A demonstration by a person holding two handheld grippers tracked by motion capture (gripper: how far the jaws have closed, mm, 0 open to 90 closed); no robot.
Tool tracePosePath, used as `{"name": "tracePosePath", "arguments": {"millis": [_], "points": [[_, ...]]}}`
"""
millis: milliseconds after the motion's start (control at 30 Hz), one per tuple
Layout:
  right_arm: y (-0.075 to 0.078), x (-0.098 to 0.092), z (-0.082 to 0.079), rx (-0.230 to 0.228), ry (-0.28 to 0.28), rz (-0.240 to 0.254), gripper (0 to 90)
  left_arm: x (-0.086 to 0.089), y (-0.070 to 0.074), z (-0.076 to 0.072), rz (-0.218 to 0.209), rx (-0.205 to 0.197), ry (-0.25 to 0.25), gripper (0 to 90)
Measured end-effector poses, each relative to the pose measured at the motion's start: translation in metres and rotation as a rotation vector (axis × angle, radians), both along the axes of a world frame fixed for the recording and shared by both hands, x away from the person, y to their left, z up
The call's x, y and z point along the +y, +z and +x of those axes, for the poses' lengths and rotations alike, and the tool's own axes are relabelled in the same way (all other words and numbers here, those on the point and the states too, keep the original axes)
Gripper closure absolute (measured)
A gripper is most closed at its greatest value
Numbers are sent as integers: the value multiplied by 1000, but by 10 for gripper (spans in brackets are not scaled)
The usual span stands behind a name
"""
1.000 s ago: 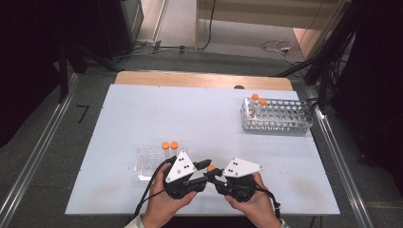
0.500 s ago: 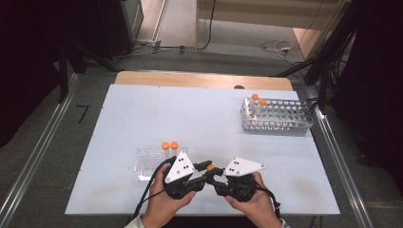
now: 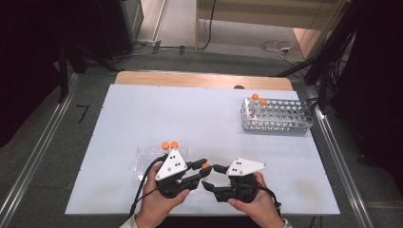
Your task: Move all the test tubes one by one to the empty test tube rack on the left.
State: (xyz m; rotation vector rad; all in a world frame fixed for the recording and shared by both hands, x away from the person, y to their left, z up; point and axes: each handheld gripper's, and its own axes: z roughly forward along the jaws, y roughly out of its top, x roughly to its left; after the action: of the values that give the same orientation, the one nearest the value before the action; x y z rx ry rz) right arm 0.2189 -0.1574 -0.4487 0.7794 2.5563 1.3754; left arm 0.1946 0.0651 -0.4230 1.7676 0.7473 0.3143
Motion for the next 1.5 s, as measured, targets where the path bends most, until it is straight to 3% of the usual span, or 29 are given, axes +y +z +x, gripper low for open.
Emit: {"name": "tracePosePath", "arguments": {"millis": [333, 800, 1500], "points": [[-10, -3, -5, 6, 17, -24, 305, 20, 13, -1, -34, -3, 40, 704], [-11, -24, 2, 12, -52, -14, 303, 50, 34, -5, -83, -5, 70, 705], [-12, -30, 5, 16, -71, -13, 303, 79, 43, 1, -99, -5, 142, 705]]}}
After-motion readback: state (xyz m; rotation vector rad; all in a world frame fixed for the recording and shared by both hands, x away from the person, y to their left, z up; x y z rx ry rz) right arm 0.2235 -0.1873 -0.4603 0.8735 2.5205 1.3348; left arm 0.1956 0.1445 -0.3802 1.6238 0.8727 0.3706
